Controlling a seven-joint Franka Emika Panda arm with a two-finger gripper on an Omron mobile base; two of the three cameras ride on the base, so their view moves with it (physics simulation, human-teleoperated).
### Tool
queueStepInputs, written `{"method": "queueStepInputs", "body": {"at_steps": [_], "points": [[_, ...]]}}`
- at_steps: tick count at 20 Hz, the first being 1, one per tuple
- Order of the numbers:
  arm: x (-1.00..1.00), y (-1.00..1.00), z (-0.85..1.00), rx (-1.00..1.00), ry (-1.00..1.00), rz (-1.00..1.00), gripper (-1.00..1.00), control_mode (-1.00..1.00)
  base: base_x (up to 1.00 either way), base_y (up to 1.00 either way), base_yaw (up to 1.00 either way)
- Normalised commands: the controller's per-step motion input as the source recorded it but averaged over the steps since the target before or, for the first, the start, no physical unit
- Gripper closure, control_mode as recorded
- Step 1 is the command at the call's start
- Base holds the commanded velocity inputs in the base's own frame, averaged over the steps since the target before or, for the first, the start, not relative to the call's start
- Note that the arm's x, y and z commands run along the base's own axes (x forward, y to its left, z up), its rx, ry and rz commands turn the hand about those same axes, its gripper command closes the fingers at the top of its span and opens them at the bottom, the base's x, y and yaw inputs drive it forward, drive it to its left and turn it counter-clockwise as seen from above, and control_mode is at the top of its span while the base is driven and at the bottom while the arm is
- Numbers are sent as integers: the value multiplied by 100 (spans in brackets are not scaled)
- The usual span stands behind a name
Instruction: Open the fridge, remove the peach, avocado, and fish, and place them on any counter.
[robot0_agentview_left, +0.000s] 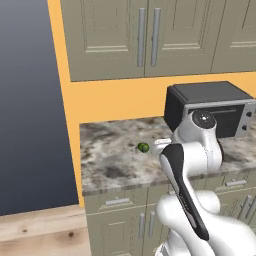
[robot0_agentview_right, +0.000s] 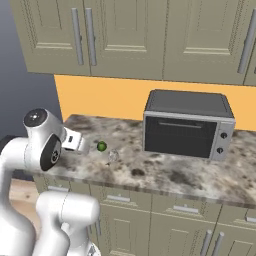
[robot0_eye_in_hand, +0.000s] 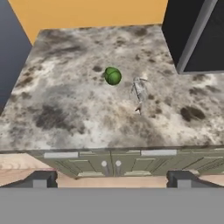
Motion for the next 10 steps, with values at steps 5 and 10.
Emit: {"method": "queueStepInputs", "body": {"at_steps": [5,10], "points": [[-17,0,0,0,0,0,-100,100,-57,-5,0],[0,0,0,0,0,0,-100,100,-100,-49,-6]]}}
